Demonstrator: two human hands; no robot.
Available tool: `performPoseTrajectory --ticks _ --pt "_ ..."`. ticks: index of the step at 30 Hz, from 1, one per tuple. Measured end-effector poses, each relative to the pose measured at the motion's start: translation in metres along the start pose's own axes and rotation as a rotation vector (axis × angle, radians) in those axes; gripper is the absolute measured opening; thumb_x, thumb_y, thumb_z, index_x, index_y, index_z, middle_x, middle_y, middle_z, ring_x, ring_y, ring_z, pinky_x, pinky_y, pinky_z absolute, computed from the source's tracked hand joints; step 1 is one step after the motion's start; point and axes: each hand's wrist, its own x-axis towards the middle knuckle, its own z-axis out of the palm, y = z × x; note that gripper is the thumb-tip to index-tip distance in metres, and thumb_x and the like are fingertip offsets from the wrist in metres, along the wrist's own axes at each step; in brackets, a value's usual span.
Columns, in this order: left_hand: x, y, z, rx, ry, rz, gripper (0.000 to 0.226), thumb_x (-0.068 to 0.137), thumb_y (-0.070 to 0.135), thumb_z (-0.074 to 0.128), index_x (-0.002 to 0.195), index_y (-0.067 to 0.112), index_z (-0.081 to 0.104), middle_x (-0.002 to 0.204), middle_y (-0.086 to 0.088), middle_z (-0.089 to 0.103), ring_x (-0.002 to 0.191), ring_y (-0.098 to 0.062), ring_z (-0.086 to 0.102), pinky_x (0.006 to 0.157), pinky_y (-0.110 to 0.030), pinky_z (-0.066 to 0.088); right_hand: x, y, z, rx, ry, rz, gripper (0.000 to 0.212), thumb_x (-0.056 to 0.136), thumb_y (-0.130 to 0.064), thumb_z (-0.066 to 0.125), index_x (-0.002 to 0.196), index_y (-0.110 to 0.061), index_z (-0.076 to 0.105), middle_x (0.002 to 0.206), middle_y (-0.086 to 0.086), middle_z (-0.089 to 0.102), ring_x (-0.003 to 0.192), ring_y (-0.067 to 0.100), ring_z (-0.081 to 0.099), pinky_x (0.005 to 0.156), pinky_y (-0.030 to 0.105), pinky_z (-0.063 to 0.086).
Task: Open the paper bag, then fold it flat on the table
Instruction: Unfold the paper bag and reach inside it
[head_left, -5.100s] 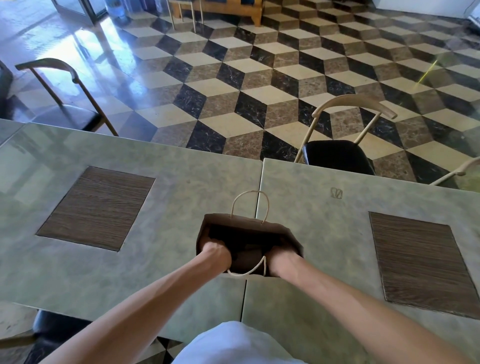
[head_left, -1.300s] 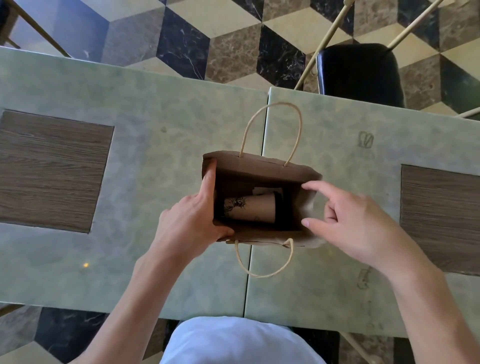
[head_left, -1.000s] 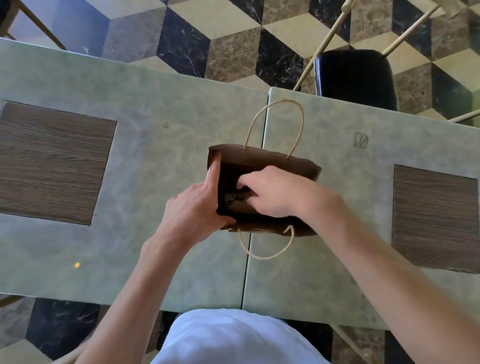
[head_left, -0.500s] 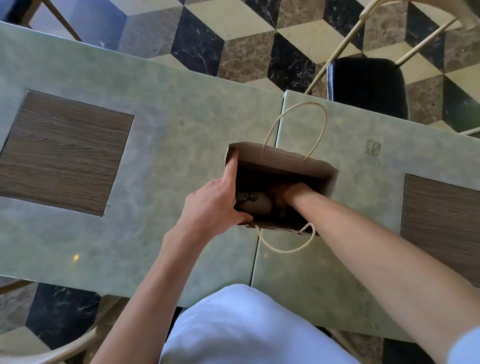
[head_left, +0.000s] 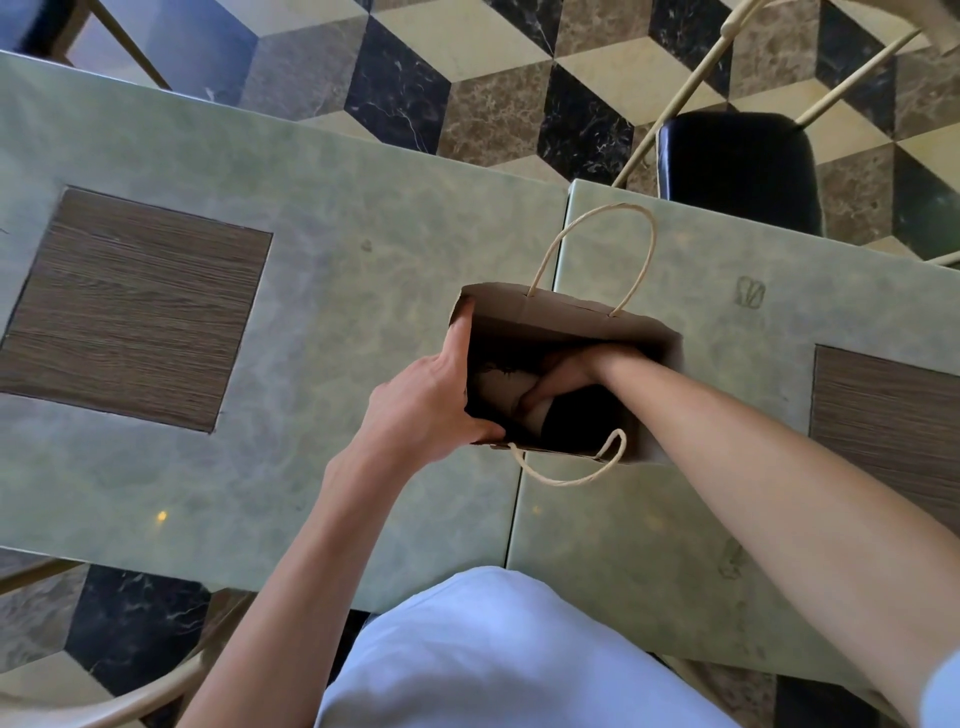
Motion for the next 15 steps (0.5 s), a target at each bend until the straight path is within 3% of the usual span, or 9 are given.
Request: performPoseTrajectory --ticks 3,7,11,15 --pt "-0.001 0.000 0.000 -0.006 0.000 -0.012 0.120 0.069 0.043 0.079 0.148 0.038 -0.011 0.088 0.008 0.047 0.086 -0.023 0.049 0.072 -0.037 0.048 -0.003 -0.001 0.000 0.125 -0.021 0.014 0.080 0.060 -0.066 0.070 0.130 -0.033 0.054 0.123 0.001 0.063 0.105 0.027 0.062 0.097 0.040 0.049" --pt "-0.002 0.001 -0.002 -0.008 -0.001 -0.025 0.120 0.067 0.043 0.080 0.147 0.039 -0.010 0.095 0.009 0.048 0.094 -0.026 0.054 0.078 -0.043 0.052 -0.007 0.000 0.000 0.356 -0.026 0.026 0.037 0.071 -0.046 0.076 0.099 -0.025 0.063 0.089 -0.001 0.066 0.082 0.021 0.065 0.082 0.034 0.052" --pt "-0.003 0.005 -0.005 -0.001 -0.007 -0.036 0.119 0.068 0.041 0.080 0.147 0.041 -0.010 0.092 0.011 0.044 0.088 -0.022 0.048 0.080 -0.044 0.052 -0.009 0.000 0.000 0.461 -0.072 0.101 0.035 0.066 -0.041 0.081 0.087 -0.023 0.060 0.091 0.004 0.066 0.083 0.023 0.064 0.084 0.042 0.055" --pt "-0.004 0.004 -0.007 0.000 -0.001 -0.041 0.117 0.068 0.038 0.079 0.147 0.040 -0.008 0.083 0.012 0.047 0.082 -0.023 0.050 0.077 -0.045 0.054 -0.013 -0.001 -0.002 0.539 -0.105 0.174 0.036 0.068 -0.038 0.081 0.084 -0.018 0.056 0.091 0.008 0.064 0.078 0.027 0.062 0.074 0.043 0.055"
